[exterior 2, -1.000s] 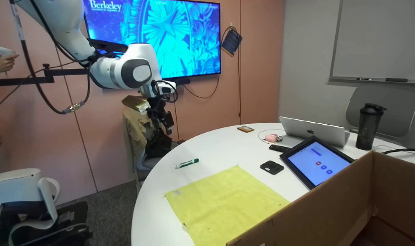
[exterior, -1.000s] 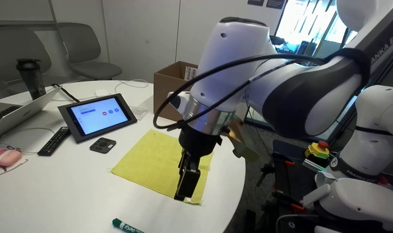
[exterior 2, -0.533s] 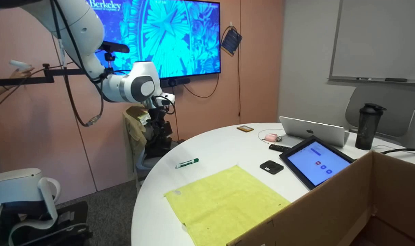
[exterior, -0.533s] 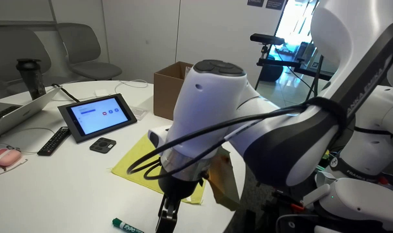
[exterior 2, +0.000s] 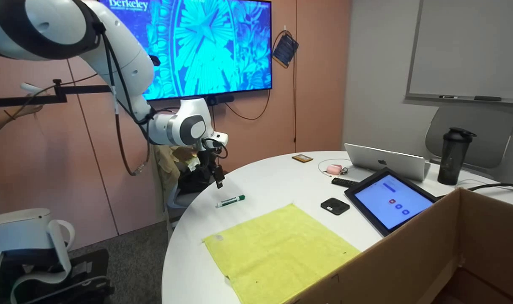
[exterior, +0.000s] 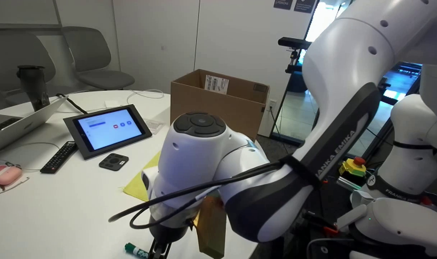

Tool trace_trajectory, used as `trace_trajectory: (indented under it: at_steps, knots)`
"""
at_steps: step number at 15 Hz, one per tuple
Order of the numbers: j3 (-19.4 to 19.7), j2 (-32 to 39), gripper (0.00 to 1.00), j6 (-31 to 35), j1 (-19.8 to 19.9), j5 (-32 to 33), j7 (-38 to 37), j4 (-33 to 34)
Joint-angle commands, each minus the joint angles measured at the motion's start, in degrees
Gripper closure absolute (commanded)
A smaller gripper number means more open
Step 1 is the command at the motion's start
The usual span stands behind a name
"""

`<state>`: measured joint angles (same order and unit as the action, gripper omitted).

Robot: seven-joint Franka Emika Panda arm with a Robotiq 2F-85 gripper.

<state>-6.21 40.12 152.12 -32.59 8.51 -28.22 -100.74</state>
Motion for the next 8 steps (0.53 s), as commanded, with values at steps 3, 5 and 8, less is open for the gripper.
trace_trajectory:
  at_steps: [3, 5, 8]
  knots:
    - [2.0, 6.7, 0.00, -2.1, -1.7, -1.8, -0.1, 8.7]
    - [2.2, 8.7, 0.00, -1.9, -2.1, -2.0, -0.2, 10.5]
    - [2.6, 10.9, 0.00, -2.7, -2.8, -2.2, -0.3, 13.1]
